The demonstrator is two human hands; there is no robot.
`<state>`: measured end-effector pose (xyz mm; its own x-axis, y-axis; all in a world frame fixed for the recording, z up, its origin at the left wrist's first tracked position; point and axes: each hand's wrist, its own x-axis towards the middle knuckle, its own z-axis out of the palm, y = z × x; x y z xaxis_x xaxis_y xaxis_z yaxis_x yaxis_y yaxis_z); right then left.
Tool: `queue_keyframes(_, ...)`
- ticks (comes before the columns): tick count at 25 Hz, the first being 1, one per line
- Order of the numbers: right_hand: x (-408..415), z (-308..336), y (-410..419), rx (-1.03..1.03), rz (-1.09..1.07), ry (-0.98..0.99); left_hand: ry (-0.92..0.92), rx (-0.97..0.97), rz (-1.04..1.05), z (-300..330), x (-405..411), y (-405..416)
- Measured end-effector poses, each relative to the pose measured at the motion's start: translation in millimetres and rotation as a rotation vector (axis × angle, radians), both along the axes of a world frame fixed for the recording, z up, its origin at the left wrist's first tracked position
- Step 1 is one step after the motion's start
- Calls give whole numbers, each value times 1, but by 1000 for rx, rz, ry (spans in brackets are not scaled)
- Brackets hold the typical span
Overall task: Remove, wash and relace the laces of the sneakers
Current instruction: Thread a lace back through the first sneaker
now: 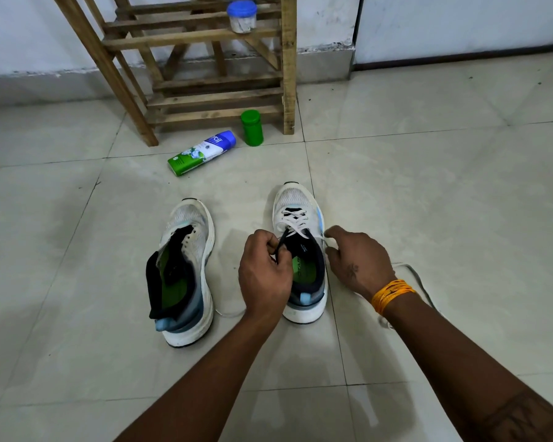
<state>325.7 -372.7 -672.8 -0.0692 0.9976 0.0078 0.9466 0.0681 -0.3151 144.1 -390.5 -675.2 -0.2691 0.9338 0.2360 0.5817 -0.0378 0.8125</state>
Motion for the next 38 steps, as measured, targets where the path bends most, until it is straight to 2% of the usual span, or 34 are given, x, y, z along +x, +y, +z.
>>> queue_keyframes(3,-5,3,-1,164,104,144,-22,7,12,0,1,0)
queue_keyframes(9,17,-17,-12,52,-39,-70,-84,2,48,0,0,-1)
queue_keyframes(14,-4,-1,-8,183,47,71,-72,17,31,0,1,-2)
queue_keyframes(19,-1,-7,-8,206,-33,-50,-88,-8,39,0,1,0)
queue_keyframes(24,-9,1,-6,233,-42,19,-161,13,-54,2,-15,5)
queue_keyframes(26,-11,6,-5,272,-1,92,-122,-83,-75,-1,-26,16)
queue_keyframes(29,-16,6,-2,275,38,124,-163,-307,-200,3,-36,30)
queue_keyframes(31,-15,3,-2,265,33,117,-140,-274,-229,7,-46,36)
queue_keyframes(34,-12,4,-8,296,9,89,-189,-262,-157,8,-59,38)
queue_keyframes(38,-11,16,-7,193,-54,121,-279,-359,-167,19,-61,36)
